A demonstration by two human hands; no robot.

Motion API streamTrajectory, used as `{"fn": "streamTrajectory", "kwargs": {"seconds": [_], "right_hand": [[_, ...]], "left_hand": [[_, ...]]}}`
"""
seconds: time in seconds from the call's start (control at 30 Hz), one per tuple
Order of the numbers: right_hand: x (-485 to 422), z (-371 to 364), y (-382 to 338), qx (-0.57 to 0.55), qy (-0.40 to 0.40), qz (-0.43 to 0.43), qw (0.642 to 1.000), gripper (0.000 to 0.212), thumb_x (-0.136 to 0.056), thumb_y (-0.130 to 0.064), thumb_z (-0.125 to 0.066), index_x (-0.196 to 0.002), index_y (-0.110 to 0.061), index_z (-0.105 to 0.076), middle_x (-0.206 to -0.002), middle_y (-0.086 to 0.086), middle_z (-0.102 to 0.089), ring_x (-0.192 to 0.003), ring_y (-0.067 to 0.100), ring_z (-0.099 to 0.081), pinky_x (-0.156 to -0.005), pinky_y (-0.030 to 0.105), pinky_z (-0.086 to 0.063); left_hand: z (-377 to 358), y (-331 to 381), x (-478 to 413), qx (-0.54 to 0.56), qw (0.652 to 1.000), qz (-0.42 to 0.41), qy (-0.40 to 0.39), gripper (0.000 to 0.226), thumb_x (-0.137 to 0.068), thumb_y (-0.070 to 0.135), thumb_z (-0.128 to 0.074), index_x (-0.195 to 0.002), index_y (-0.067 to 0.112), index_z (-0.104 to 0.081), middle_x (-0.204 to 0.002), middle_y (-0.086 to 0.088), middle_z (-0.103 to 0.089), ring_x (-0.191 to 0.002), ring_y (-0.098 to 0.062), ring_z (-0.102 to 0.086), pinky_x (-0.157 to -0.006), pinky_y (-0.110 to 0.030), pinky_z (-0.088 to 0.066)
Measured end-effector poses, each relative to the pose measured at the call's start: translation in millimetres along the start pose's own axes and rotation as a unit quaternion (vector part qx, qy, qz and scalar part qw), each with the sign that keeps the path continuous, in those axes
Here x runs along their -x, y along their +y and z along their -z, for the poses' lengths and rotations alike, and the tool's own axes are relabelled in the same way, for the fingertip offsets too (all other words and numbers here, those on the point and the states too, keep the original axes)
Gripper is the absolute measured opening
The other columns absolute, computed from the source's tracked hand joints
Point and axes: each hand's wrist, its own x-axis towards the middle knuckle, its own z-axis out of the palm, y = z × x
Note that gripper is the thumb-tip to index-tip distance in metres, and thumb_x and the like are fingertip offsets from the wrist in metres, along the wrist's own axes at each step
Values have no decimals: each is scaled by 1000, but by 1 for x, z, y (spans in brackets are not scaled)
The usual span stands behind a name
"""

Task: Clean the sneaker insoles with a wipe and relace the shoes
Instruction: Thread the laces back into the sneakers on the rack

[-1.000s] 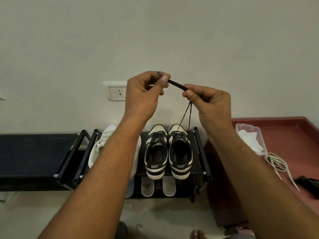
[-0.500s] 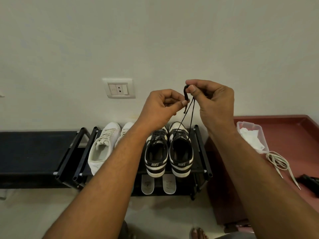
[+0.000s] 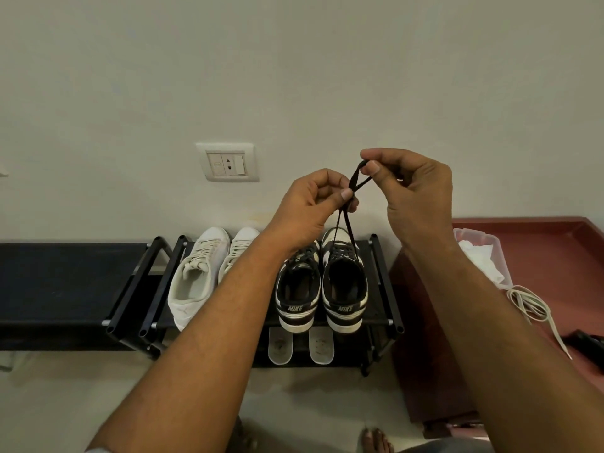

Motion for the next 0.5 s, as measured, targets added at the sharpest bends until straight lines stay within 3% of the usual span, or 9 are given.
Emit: {"fn": "streamTrajectory", "kwargs": {"seconds": [0.1, 0.23, 0.37, 0.5], "right_hand": [[2, 6, 11, 17, -4, -3, 1000, 18, -96, -14, -74, -110, -22, -80, -97, -5, -80, -99, 15, -74, -92, 41, -60], [8, 11, 28, 57, -3, -9, 998, 20, -96, -14, -74, -113, -23, -80, -100, -10, -79, -99, 9, -73, -86, 30, -60], [19, 7, 46, 78, -1, -26, 997, 20, -97, -12, -72, -112, -22, -81, -100, -11, -79, -100, 7, -73, -91, 32, -59], [27, -6, 55, 125, 19, -30, 992, 17, -98, -16, -70, -111, -21, -79, -96, -13, -78, -96, 1, -72, -87, 30, -59]], "left_hand": [[-1, -6, -3, -37, 998, -13, 49, 6, -102, 1, -66, -102, 7, -68, -82, -12, -76, -79, -17, -74, -75, -17, -52], [1, -11, -4, -105, 991, -26, 82, 12, -100, 6, -71, -100, 18, -72, -82, -4, -78, -80, -17, -77, -84, -33, -60], [-1, -4, -4, -242, 965, -36, 90, 12, -99, 13, -72, -101, 24, -74, -84, 9, -75, -80, -5, -72, -75, -24, -53], [-5, 4, -6, -295, 951, -31, 86, 12, -100, 15, -70, -101, 28, -72, -87, 12, -72, -79, -10, -71, -77, -29, -55]]}}
